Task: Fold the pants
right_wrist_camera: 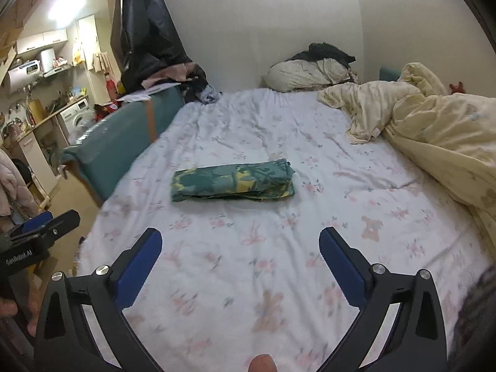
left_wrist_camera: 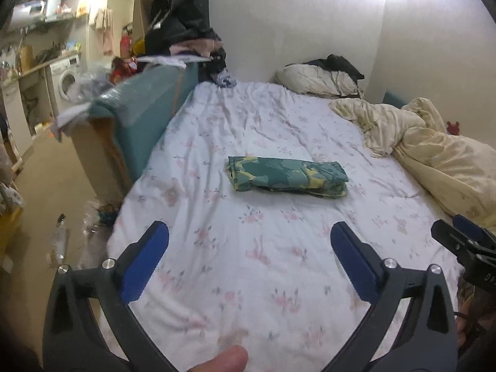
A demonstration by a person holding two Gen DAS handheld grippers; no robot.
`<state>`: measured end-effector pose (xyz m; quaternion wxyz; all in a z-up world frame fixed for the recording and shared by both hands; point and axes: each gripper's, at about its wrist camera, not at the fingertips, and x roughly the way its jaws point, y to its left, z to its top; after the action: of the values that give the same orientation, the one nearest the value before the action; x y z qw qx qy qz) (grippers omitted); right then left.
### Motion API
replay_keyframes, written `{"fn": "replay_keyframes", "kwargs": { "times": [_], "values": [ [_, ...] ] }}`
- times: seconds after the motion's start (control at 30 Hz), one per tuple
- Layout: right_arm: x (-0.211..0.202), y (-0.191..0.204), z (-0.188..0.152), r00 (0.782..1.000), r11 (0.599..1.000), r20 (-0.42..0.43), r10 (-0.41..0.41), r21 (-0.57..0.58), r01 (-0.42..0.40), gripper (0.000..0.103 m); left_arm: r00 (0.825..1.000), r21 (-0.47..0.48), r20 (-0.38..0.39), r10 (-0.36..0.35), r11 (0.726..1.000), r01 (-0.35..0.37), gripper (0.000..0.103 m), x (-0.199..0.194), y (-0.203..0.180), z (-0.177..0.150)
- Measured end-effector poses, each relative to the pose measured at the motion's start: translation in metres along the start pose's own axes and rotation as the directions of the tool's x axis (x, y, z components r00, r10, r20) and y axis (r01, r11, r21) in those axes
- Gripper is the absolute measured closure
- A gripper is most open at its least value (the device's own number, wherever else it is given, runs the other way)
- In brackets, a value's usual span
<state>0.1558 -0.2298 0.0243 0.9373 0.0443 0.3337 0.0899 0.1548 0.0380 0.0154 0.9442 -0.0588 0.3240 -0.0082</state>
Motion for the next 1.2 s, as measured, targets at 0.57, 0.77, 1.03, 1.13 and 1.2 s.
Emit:
{"fn": "replay_keyframes", "kwargs": {
  "times": [0.57,0.77,1.03,1.13,1.2],
  "values": [
    [-0.13,0.044,-0.091,0.998,1.0,0.061,0.015,-0.021,-0.014,0.0,0.999,0.038,0.042,-0.005,0.999,0.004,0.0,-0.131,-0.01,-0.091],
    [-0.121,0.044,-0.123,0.997,1.0,0.076,-0.003,-0.023,0.005,0.0,1.0,0.059,0.01,-0.005,0.998,0.004,0.0,-0.114,-0.015,-0.116],
    [-0.1,0.044,-0.124,0.998,0.999,0.056,-0.031,-0.037,0.033,0.0,0.999,0.038,0.028,0.04,0.998,-0.041,0.0,-0.106,-0.012,-0.116],
    [-0.098,0.042,-0.126,0.999,0.999,0.045,-0.027,-0.031,0.029,0.0,0.998,0.046,0.035,0.044,0.998,-0.045,0.0,-0.106,-0.012,-0.117],
    [-0.098,0.042,-0.127,0.999,0.999,0.041,-0.026,-0.031,0.027,0.0,0.999,0.055,0.035,0.037,0.998,-0.039,0.0,-0.106,-0.014,-0.118]
  ]
}}
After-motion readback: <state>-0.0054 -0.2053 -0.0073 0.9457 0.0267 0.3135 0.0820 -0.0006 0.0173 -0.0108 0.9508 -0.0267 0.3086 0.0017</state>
